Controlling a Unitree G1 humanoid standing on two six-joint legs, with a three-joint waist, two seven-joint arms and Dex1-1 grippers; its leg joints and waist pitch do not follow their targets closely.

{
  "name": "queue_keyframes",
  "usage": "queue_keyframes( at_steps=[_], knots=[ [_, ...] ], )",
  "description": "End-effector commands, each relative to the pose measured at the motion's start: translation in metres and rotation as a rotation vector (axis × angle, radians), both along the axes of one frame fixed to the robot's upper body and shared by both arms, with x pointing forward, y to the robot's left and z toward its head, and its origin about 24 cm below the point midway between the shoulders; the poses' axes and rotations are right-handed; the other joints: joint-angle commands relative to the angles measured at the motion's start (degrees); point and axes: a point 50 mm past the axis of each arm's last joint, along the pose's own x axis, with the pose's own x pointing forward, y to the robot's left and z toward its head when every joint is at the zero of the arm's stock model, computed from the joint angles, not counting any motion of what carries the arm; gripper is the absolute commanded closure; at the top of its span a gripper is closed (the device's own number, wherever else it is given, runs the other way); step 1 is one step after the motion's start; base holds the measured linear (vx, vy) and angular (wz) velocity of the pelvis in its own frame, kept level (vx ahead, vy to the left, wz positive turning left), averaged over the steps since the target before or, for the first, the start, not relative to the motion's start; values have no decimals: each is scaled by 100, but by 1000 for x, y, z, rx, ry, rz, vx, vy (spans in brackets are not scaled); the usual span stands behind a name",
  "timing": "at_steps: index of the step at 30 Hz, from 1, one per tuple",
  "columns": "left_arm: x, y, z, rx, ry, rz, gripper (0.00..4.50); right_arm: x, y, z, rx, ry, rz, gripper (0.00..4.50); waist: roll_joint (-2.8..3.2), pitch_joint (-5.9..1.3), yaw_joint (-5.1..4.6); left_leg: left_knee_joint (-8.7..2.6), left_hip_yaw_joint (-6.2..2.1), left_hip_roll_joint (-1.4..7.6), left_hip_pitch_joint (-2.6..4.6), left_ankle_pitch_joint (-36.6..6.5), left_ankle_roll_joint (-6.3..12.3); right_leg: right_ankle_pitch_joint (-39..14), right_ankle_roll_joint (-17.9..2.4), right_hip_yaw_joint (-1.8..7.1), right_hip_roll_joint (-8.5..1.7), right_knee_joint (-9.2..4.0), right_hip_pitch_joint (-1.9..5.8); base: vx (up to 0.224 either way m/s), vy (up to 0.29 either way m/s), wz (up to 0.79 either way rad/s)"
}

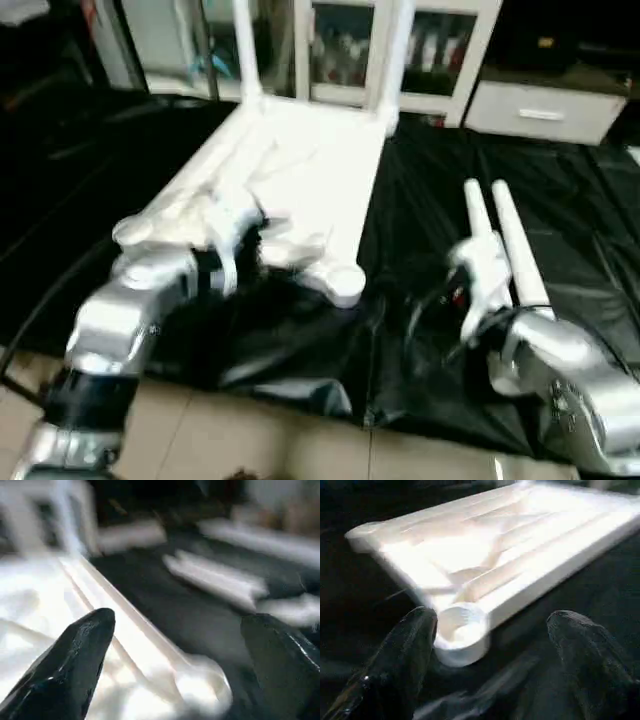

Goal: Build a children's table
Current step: Rotate table base

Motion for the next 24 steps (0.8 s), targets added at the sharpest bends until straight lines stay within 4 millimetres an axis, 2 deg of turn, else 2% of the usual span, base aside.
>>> queue_keyframes(
  at_steps=[1,2,3,4,5,6,7,8,9,10,11,12,13,14,15,16,17,18,19,20,21,22,23,24],
  knots=[
    [-4,6,-5,-83,12,155,0,-1,-3,0,-8,-23,-128,62,-12,-305,-18,-413,6,55,-44,-1557,-85,-1744,-973,198,-226,-519,235,0,0,0],
    [-5,9,-12,-96,24,224,0,-1,-2,-2,-7,-24,-173,62,-26,-307,-46,-414,9,40,-30,-1679,-87,-2060,-809,185,-216,-569,222,0,0,0],
    [-5,12,-18,-97,38,281,0,-1,-1,-4,-8,-24,-208,62,2,-326,-61,-418,-7,36,-25,-1692,-130,-2062,-679,200,-199,-570,212,0,0,0],
    [-5,16,-30,-25,17,389,0,-1,2,-5,-17,-21,-240,62,16,-319,-68,-427,-14,16,-17,-1771,-138,-2152,-545,194,-188,-591,200,0,0,0],
    [-7,19,-36,30,-5,453,0,0,4,-5,-22,-19,-261,62,-35,-313,-85,-436,-23,23,-31,-1795,-118,-2185,-444,193,-170,-624,196,0,0,0],
    [-10,17,-55,117,11,490,0,3,8,-5,-58,-36,-305,62,-35,-312,-110,-460,-46,14,-70,-1742,-133,-2199,-260,190,-167,-620,223,0,0,0],
    [-10,14,-61,135,26,503,0,5,10,-4,-60,-40,-317,62,-28,-327,-117,-463,-52,17,-57,-1725,-163,-2311,-120,200,-174,-629,210,0,0,0],
    [-11,13,-64,144,35,519,0,6,11,-3,-58,-42,-327,62,-13,-343,-113,-450,-52,17,-38,-1711,-170,-2284,-110,214,-179,-619,197,0,0,0],
    [-10,10,-62,117,32,543,0,8,13,0,-36,-42,-334,62,2,-362,-105,-433,-47,37,-2,-1637,-192,-1807,-270,244,-159,-583,156,0,0,0],
    [-10,9,-61,102,32,558,0,9,15,1,-24,-42,-340,62,2,-362,-105,-433,-47,37,-2,-1637,-192,-1807,-270,244,-159,-583,156,0,0,0],
    [-9,7,-55,75,21,574,0,11,17,6,-18,-57,-332,62,-2,-356,-108,-444,-52,40,-49,-1560,-193,-1520,-386,242,-157,-545,189,0,0,0],
    [-6,5,-47,71,-15,576,0,13,18,8,-14,-68,-320,62,-53,-376,-67,-424,-42,50,-33,-1410,-144,-1210,-510,246,-164,-504,189,0,0,0],
    [-5,4,-46,68,-26,574,0,13,18,8,-10,-67,-319,62,-62,-374,-67,-418,-32,49,-35,-1343,-126,-1086,-532,248,-158,-506,183,0,0,0],
    [-3,3,-44,37,-42,587,0,13,17,2,17,-38,-341,62,-26,-369,-60,-420,-37,48,-42,-1307,-129,-991,-551,246,-159,-491,184,0,0,0],
    [-1,3,-45,35,-39,604,0,13,16,0,20,-28,-353,62,-24,-357,-75,-426,-28,38,-58,-1354,-136,-935,-557,247,-155,-508,187,0,0,0],
    [0,2,-46,35,-36,607,0,13,15,0,19,-25,-360,62,-15,-375,-74,-411,-17,17,-60,-1361,-122,-868,-556,255,-176,-503,210,0,0,0],
    [2,1,-46,29,-29,620,0,12,13,1,29,-20,-361,62,21,-407,-94,-222,235,33,191,-1411,-379,-1108,-400,455,1,-650,-59,1,20,-20],
    [2,1,-45,29,-29,622,0,12,13,1,30,-19,-361,62,-146,-400,-50,-191,319,-76,109,-1567,-506,-1406,-350,594,63,-564,0,1,20,-20],
    [3,0,-45,30,-34,623,0,12,11,1,28,-20,-363,62,-194,-413,3,-96,377,-144,60,-1657,-327,-1602,-327,840,27,-584,35,-4,36,-45],
    [3,0,-45,31,-39,625,0,11,10,1,25,-20,-365,62,-217,-431,35,-3,366,-210,10,-1692,-151,-1673,-362,1012,-34,-615,114,0,72,-52],
    [2,-1,-45,35,-44,630,0,11,10,1,19,-19,-365,62,-258,-439,155,296,173,-276,-162,-1597,236,-1804,-511,1499,-385,-764,344,0,72,-52],
    [1,-2,-46,43,-43,644,0,12,9,1,16,-18,-365,62,-301,-413,278,686,-111,-313,-394,-1510,383,-1975,-720,1984,-717,-892,509,-1,145,-59],
    [1,-2,-47,50,-39,653,0,12,9,1,16,-17,-365,62,-350,-404,288,817,-286,-316,-496,-1444,403,-2033,-849,2105,-789,-904,553,-9,230,-67],
    [0,-5,-50,88,-48,656,0,14,10,2,8,-22,-356,62,-226,-381,300,816,-541,-302,-468,-1241,238,-1956,-1035,2132,-596,-906,430,-9,230,-67]
  ],
)
